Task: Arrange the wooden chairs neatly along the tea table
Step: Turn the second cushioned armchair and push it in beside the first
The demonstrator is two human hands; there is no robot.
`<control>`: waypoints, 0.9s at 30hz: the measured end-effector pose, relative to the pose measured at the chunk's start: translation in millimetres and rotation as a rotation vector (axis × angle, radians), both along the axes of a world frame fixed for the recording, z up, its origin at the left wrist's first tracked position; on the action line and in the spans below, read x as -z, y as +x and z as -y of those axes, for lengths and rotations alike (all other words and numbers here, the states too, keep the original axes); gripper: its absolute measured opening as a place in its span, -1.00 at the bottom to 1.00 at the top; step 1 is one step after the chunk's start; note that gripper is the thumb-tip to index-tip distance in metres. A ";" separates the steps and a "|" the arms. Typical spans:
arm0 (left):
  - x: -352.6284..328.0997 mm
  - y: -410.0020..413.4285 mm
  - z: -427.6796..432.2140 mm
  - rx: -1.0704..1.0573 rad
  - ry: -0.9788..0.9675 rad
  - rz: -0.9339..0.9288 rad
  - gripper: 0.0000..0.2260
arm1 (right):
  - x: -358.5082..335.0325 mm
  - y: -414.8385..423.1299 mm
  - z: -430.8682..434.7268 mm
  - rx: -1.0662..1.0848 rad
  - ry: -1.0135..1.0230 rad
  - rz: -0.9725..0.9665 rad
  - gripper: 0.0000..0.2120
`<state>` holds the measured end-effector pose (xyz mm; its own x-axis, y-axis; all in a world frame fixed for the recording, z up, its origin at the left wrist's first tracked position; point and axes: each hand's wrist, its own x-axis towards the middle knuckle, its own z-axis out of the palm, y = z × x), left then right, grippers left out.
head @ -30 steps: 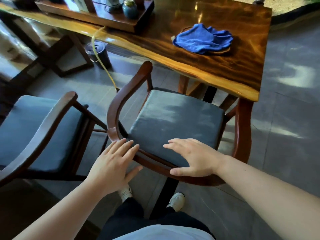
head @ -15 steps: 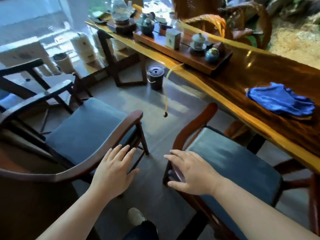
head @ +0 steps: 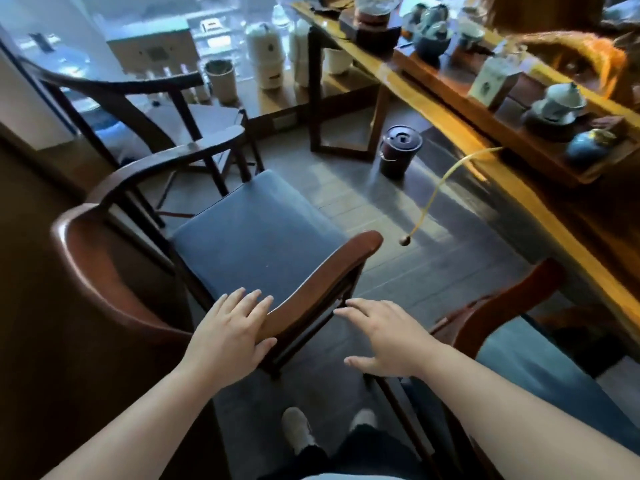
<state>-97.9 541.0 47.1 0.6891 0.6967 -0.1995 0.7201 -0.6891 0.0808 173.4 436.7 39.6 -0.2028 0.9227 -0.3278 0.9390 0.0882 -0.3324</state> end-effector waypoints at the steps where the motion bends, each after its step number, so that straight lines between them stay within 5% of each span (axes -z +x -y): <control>1: 1.7 -1.9 -2.0 -0.005 -0.005 -0.011 -0.40 | 3.7 -1.3 -10.6 -0.028 0.007 0.008 -0.23; 13: 16.4 -31.2 -23.7 -0.207 -0.088 -0.186 -0.34 | 59.6 -37.0 -157.3 -0.396 -0.058 -0.025 -0.23; 21: 39.3 -50.2 -29.7 -0.177 -0.214 -0.422 -0.25 | 90.6 -44.2 -199.6 -0.554 -0.427 0.294 -0.32; 27: 58.4 -40.5 -38.9 -0.114 -0.192 -0.385 -0.61 | 105.9 -43.2 -217.6 -0.638 -0.372 0.333 -0.06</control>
<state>-138.4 579.9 -11.3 0.4602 0.6888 -0.5602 0.7930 -0.6026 -0.0895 130.3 654.3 -66.3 -0.4910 0.4806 -0.7266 0.8001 0.5787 -0.1578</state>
